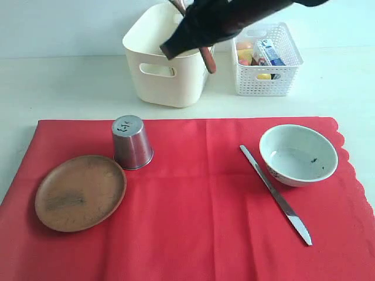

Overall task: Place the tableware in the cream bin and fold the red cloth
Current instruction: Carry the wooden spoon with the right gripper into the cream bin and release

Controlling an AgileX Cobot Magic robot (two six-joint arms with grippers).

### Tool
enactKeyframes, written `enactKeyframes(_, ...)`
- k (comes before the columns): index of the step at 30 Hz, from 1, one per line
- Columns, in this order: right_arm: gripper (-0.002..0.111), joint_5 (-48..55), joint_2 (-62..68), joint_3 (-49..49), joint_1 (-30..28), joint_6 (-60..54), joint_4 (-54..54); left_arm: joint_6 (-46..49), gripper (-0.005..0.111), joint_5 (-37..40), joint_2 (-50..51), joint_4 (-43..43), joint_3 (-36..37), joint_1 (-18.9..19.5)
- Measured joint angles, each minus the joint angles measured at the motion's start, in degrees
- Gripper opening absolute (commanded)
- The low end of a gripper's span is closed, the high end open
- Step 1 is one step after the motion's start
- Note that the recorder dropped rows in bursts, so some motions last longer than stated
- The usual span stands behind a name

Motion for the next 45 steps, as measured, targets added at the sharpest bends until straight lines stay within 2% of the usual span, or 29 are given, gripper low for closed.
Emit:
enactKeyframes(11,0.0,-17.23,13.56,-10.49,-5.98,4.28,0.0,0.0,0.002,0.0,0.0,0.0,0.0,0.0)
enactKeyframes(19,0.001,-20.02,23.71,-18.84,-8.69,4.28,0.0,0.0,0.002,0.0,0.0,0.0,0.0,0.0)
enactKeyframes(24,0.016,-20.16,26.7,-20.72,-9.17,4.39,0.75,0.0,0.002,0.0,0.0,0.0,0.0,0.0)
enactKeyframes(27,0.032,-20.45,27.11,-20.96,-9.17,4.49,1.15,0.0,0.002,0.0,0.0,0.0,0.0,0.0)
enactKeyframes(30,0.053,-20.67,27.24,-20.96,-9.17,4.49,1.28,0.0,0.002,0.0,0.0,0.0,0.0,0.0)
enactKeyframes(31,0.064,-20.67,27.34,-21.07,-9.17,4.49,1.28,0.0,0.002,0.0,0.0,0.0,0.0,0.0)
enactKeyframes(33,0.071,-20.81,27.52,-21.07,-9.17,4.49,1.4,0.0,0.002,0.0,0.0,0.0,0.0,0.0)
enactKeyframes(37,0.07,-19.95,27.62,-21.07,-9.17,4.49,3.28,0.0,0.002,0.0,0.0,0.0,0.0,0.0)
enactKeyframes(45,0.07,-4.68,20.61,-21.07,-9.17,4.63,6.78,0.0,0.002,0.0,0.0,0.0,0.0,0.0)
